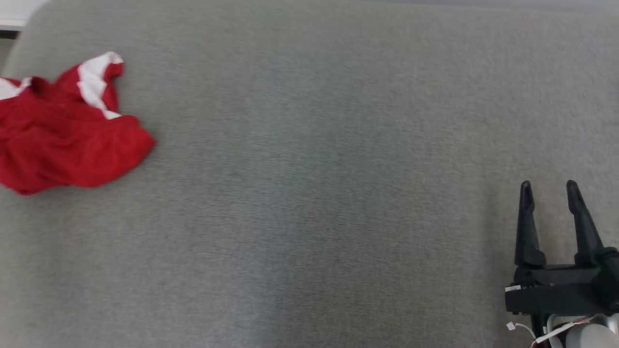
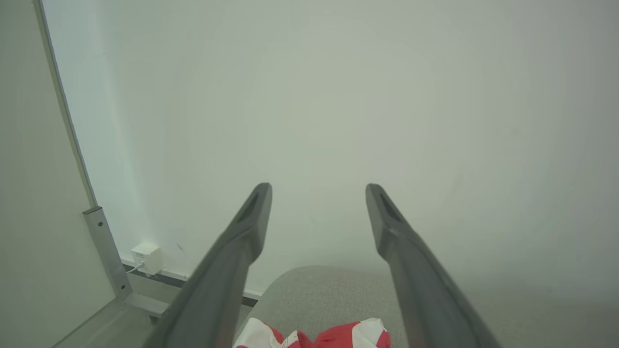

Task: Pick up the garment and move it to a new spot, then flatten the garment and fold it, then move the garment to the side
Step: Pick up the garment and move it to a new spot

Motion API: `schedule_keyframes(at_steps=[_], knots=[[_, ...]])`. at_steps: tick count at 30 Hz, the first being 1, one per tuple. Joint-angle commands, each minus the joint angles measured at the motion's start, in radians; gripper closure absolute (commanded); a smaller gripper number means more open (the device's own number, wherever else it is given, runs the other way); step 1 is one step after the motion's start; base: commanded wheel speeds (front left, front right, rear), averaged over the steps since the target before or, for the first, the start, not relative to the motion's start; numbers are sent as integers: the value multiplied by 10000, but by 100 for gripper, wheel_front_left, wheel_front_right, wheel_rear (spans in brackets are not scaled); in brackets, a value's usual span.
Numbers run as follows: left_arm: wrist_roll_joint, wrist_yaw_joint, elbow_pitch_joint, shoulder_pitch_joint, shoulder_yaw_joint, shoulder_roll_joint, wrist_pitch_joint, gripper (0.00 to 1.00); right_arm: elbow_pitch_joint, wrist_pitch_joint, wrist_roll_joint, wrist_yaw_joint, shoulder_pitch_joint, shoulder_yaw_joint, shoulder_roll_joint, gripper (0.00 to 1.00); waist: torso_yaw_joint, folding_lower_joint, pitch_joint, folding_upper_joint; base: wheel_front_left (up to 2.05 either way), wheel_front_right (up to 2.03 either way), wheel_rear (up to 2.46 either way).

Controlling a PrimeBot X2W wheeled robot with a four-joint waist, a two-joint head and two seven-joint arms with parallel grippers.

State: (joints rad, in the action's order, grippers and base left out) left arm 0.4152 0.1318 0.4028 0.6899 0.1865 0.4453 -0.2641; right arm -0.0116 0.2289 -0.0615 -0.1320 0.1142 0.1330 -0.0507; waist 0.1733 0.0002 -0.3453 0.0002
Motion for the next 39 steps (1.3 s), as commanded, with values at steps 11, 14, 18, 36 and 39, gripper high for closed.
schedule_keyframes(at_steps=[11, 14, 18, 36, 39], knots=[[1486, -25, 2745, 1359, -1563, 1389, 589, 0, -414, -12, -44, 22, -34, 121, 3, 0, -1279, -2, -1383, -2, 0, 0, 0], [1942, -25, 3439, 1420, -2055, 1557, 1043, 0, -447, -37, -4, 22, -14, 120, 3, 0, -1305, -2, -1436, -2, 0, 0, 0], [2739, -25, 4213, 1400, -2678, 1662, 1921, 0, -504, -82, 60, 22, -2, 134, 3, 0, -1345, -2, -1444, -2, 0, 0, 0], [4653, -25, 5647, 1152, -4756, 1822, 3585, 100, -715, -256, 147, 22, 16, 62, 3, 0, -1527, -2, -1329, -2, 0, 0, 0], [4527, -27, 5744, 1481, -4825, 1977, 2696, 100, -638, -214, 74, 22, -30, 136, 3, 0, -1496, -2, -1182, -2, 0, 0, 0]])
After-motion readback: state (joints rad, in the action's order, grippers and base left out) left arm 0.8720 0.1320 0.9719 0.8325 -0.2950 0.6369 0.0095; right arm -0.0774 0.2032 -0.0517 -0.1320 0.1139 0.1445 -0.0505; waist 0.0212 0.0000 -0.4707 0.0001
